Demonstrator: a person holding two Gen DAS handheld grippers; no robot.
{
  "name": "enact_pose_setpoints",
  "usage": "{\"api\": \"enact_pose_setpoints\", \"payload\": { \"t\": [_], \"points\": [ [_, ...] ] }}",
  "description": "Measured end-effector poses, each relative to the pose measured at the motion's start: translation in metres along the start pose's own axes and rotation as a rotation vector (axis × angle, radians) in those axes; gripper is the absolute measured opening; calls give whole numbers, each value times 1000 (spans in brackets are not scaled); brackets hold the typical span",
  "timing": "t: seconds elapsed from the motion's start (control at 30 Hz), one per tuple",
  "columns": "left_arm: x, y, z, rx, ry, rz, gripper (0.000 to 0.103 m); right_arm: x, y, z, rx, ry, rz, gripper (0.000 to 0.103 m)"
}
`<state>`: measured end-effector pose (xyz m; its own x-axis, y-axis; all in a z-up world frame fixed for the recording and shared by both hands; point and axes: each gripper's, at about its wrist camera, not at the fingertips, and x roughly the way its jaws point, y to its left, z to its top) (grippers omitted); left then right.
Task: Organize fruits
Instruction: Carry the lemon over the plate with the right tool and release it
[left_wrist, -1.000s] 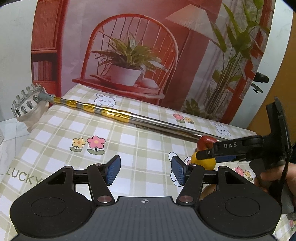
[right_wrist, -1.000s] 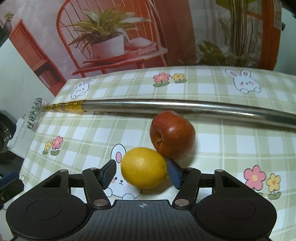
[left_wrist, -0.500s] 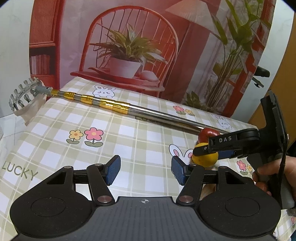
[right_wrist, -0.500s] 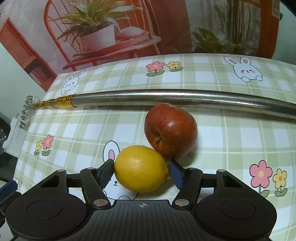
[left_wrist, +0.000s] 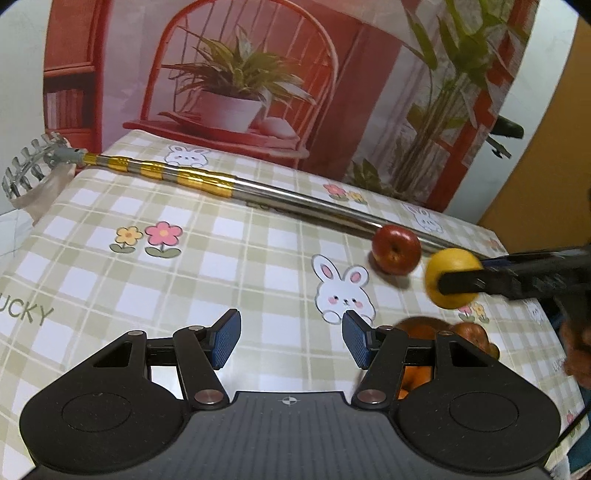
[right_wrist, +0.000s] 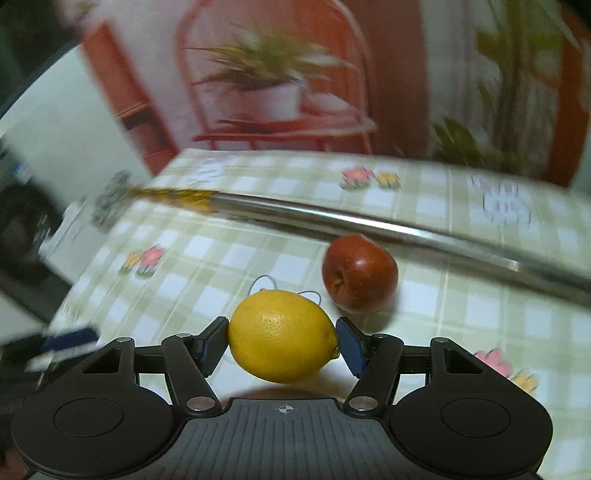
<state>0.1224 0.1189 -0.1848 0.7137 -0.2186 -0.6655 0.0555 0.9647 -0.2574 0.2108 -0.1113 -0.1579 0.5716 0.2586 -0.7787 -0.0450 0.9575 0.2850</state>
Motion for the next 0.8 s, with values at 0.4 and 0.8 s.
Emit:
{"api": "enact_pose_setpoints", "payload": {
  "t": [0.4,0.8],
  "points": [
    [-9,-20,-8,43,-11,-31,63,-68,38,-86,-413,-28,-25,59],
    [-8,-27,-20,41,28,-51,63,-63,43,-126,-516,-22,-51,59]
  ]
}}
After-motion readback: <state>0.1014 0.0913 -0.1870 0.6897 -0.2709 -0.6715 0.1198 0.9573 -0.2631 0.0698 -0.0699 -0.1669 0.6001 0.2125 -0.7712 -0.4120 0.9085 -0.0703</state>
